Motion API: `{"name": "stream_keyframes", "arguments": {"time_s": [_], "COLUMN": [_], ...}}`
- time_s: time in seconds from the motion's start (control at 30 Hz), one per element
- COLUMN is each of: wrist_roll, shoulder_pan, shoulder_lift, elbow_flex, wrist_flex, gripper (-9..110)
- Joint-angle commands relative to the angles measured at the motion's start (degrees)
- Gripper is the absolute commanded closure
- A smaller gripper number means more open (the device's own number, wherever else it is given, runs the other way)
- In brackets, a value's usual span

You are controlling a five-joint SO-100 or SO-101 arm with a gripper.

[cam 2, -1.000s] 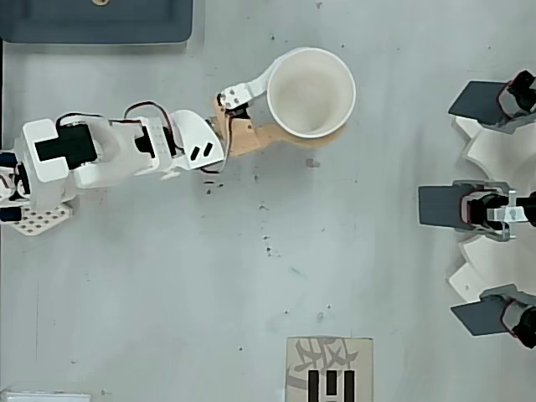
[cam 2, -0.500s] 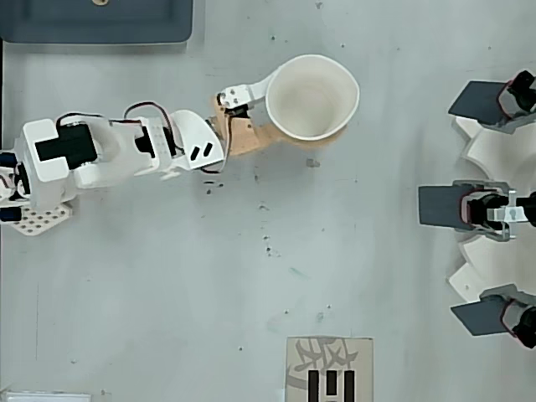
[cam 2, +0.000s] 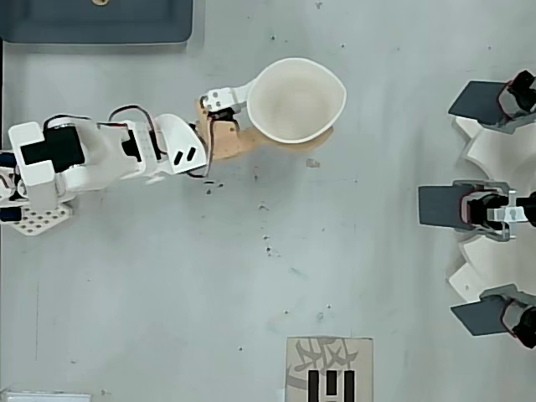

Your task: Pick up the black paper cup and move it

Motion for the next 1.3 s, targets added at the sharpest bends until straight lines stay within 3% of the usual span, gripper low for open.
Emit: {"name": "stream_keyframes", "arguments": {"time_s": [0.0,1.27], "wrist_roll": [0.1,1.2], "shoulder_pan": [-0.5,5.3], "shoulder_lift": [5.9,34.4], "elbow_flex": [1.2,27.3], "wrist_flex": [-1.7,-1.6], "gripper": [94,94]}}
